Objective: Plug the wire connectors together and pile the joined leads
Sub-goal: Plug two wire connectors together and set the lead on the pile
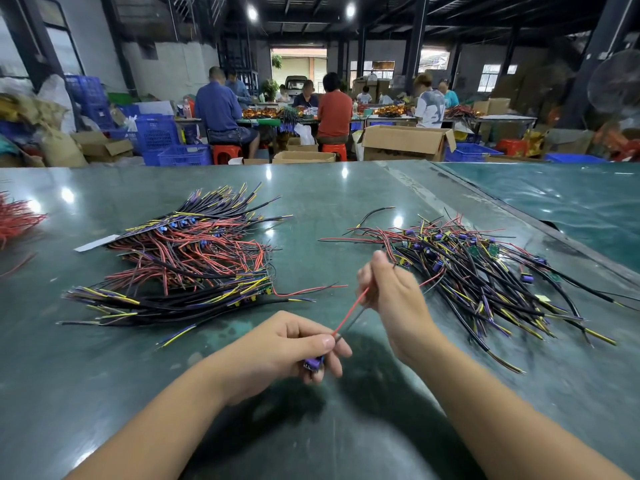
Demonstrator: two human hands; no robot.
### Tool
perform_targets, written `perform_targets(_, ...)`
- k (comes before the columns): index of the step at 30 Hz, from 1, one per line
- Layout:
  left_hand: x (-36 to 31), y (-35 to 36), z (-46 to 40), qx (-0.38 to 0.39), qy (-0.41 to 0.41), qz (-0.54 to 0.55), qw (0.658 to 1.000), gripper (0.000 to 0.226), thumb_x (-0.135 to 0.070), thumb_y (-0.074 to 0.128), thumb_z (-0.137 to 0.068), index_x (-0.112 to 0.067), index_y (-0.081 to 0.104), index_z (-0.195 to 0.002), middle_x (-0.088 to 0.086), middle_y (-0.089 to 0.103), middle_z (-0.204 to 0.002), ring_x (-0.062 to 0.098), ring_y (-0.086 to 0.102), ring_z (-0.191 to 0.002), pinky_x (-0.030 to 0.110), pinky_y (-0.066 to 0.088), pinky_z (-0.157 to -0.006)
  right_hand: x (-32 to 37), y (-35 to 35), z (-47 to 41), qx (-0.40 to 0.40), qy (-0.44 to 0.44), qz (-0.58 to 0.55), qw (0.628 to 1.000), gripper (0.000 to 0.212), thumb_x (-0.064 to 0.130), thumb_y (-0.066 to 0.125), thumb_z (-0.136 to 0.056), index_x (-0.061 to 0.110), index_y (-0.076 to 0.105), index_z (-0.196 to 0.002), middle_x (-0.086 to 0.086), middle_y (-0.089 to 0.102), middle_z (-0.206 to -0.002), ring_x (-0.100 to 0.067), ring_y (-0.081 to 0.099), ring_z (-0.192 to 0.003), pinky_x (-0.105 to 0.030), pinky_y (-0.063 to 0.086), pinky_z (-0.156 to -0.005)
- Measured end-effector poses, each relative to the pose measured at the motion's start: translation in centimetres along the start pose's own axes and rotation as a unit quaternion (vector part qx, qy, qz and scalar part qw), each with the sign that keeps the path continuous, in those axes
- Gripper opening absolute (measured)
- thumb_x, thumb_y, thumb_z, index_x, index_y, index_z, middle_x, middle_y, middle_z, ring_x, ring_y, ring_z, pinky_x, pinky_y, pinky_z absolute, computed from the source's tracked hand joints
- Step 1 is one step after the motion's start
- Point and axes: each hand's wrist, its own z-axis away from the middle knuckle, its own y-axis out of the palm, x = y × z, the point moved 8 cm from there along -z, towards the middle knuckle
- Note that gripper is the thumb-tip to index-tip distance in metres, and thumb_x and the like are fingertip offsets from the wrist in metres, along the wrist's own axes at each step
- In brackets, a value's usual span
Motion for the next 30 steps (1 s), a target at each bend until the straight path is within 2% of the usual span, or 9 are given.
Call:
perform_targets(6,0.1,0.5,0.1,0.046,-0.009,0.031,0.998,0.021,-0.023,0.059,-0.083,-0.011,0.075,-0.087,0.009,0.069,-0.075,0.01,0.054,-0.055,0.017,0.043,-0.053,0.1,-1.3,-0.4,-0.047,-0.006,-0.021,0.999,0.057,0.031,0.034,-0.103,0.02,0.044,-0.048,0.008,0.042,-0.047,-0.008,0.036,-0.04,-0.021,0.03,-0.042)
perform_targets(10,0.0,1.0,0.4,0.096,-0.011,0.035,0.995,0.021,-0.028,0.062,-0.083,-0.013,0.075,-0.09,0.005,0.069,-0.076,0.008,0.056,-0.057,0.016,0.044,-0.055,3.5,-1.8,0.8,-0.12,-0.177,0.169,0.962,0.051,0.032,0.025,-0.1,0.02,0.024,-0.051,0.004,0.024,-0.049,-0.014,0.023,-0.049,-0.038,0.021,-0.052)
perform_targets(12,-0.1,1.0,0.4,0.106,-0.011,0.035,0.994,0.021,-0.028,0.062,-0.084,-0.013,0.074,-0.091,0.004,0.069,-0.075,0.008,0.056,-0.058,0.017,0.044,-0.056,3.9,-1.9,1.0,-0.141,-0.191,0.216,0.947,0.046,0.032,0.023,-0.098,0.021,0.022,-0.053,0.007,0.022,-0.048,-0.018,0.023,-0.05,-0.04,0.021,-0.053)
perform_targets(15,-0.1,0.6,0.3,0.1,-0.013,0.022,0.995,0.019,-0.022,0.057,-0.088,-0.014,0.074,-0.089,0.004,0.069,-0.074,0.008,0.056,-0.057,0.016,0.044,-0.056,4.1,-1.5,0.9,-0.148,-0.212,0.302,0.918,0.042,0.027,0.027,-0.096,0.017,0.029,-0.055,-0.001,0.033,-0.049,-0.027,0.031,-0.051,-0.038,0.02,-0.055)
perform_targets(18,0.2,0.2,0.4,0.102,-0.022,0.013,0.994,0.02,-0.021,0.056,-0.087,-0.013,0.075,-0.089,0.004,0.068,-0.073,0.009,0.056,-0.057,0.016,0.044,-0.055,4.1,-0.2,1.2,-0.102,-0.248,0.411,0.872,0.035,0.009,0.047,-0.091,0.005,0.046,-0.056,-0.017,0.048,-0.05,-0.035,0.043,-0.04,-0.032,0.026,-0.042)
perform_targets(22,0.7,-0.4,0.2,0.095,-0.04,0.009,0.995,0.02,-0.02,0.057,-0.086,-0.011,0.075,-0.088,0.006,0.069,-0.073,0.009,0.056,-0.056,0.016,0.044,-0.054,2.0,1.0,0.3,-0.034,-0.162,0.508,0.845,0.026,0.009,0.048,-0.092,-0.001,0.062,-0.072,-0.016,0.059,-0.064,-0.035,0.057,-0.045,-0.035,0.038,-0.038)
perform_targets(25,0.9,-0.8,0.2,0.073,-0.04,0.019,0.996,0.02,-0.019,0.058,-0.084,-0.008,0.075,-0.088,0.009,0.07,-0.076,0.01,0.056,-0.055,0.017,0.044,-0.053,-0.1,1.4,-0.2,0.011,-0.127,0.484,0.866,0.035,0.019,0.024,-0.105,0.007,0.057,-0.101,-0.011,0.058,-0.089,-0.036,0.06,-0.081,-0.039,0.035,-0.061)
perform_targets(28,0.5,-2.3,0.1,-0.003,-0.017,0.035,0.999,0.014,-0.017,0.067,-0.081,-0.008,0.076,-0.087,0.014,0.072,-0.082,0.01,0.054,-0.053,0.016,0.043,-0.053,0.5,-0.3,-0.1,-0.014,-0.12,0.419,0.9,0.059,0.057,0.014,-0.096,0.017,0.041,-0.063,-0.001,0.046,-0.067,-0.027,0.043,-0.073,-0.035,0.026,-0.067)
perform_targets(30,0.3,-3.5,0.0,-0.061,0.001,0.054,0.997,0.017,-0.018,0.062,-0.084,-0.011,0.077,-0.086,0.014,0.073,-0.084,0.009,0.053,-0.051,0.015,0.042,-0.051,1.3,-0.3,0.2,0.013,-0.137,0.46,0.877,0.077,0.069,-0.007,-0.085,0.014,0.043,-0.066,-0.005,0.055,-0.074,-0.027,0.042,-0.08,-0.036,0.028,-0.079)
